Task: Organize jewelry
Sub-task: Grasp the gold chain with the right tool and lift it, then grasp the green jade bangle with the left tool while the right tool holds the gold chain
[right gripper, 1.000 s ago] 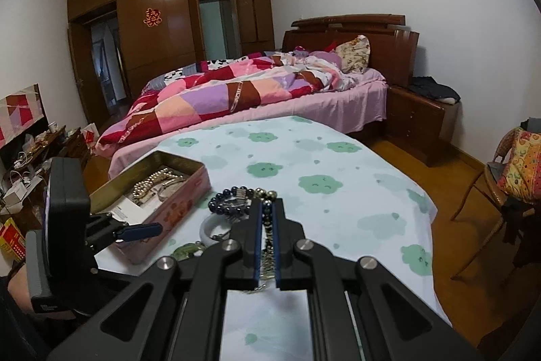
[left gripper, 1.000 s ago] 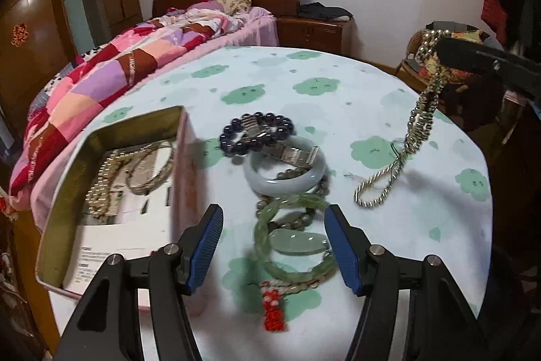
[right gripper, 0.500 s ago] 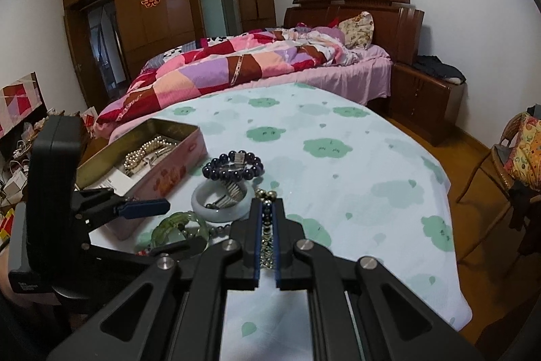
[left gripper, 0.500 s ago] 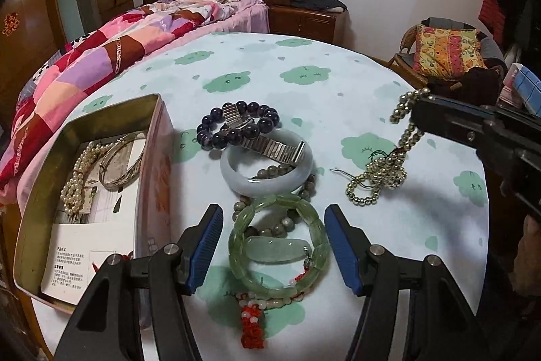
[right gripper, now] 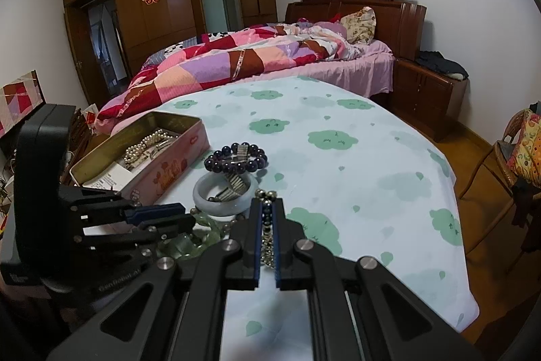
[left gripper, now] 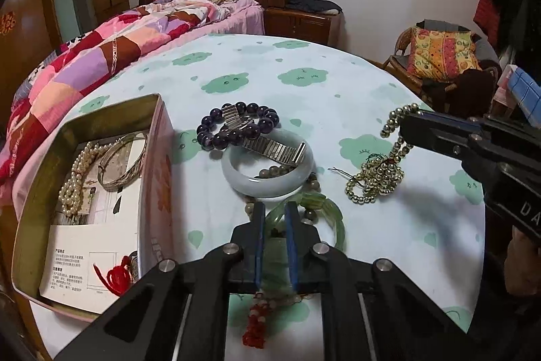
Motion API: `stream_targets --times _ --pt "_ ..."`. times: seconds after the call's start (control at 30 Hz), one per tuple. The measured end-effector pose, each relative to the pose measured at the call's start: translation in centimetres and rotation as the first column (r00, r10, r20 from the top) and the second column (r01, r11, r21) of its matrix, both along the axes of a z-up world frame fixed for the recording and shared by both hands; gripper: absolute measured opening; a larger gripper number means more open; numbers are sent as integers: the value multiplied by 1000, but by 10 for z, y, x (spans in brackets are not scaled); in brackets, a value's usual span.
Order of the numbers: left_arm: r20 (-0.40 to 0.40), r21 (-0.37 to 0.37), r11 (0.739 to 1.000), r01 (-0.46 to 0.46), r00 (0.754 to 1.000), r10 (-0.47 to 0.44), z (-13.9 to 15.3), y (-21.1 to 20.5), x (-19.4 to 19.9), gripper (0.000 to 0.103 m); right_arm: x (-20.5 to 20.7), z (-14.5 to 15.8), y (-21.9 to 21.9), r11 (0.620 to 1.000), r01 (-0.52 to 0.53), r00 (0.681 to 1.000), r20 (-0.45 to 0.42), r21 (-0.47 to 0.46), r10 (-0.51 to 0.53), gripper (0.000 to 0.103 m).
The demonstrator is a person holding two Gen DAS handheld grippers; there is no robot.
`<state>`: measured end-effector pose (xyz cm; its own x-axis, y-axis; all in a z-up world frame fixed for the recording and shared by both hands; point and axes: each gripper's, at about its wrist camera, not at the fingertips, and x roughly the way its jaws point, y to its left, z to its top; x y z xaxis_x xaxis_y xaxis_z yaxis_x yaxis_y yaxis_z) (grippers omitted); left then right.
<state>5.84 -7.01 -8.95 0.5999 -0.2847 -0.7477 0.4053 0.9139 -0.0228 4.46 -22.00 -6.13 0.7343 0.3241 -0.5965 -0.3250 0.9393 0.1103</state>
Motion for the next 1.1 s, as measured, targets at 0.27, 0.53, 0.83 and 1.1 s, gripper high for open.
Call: stream_targets --times 0.27,0.53,0.83,1.1 --pt "9 -34 999 -21 1000 21 8 10 -4 5 -1 2 2 1000 -2 1000 2 4 2 7" --pt "93 -70 997 -24 995 31 42 22 -14 0 -5 14 5 1000 -9 999 35 7 9 7" --pt "69 5 1000 22 997 -23 30 6 -11 9 -5 21 10 1000 -14 999 51 -3 14 7" --pt "-32 7 1000 17 999 -17 0 3 7 14 -1 16 6 1000 -8 999 33 6 7 7"
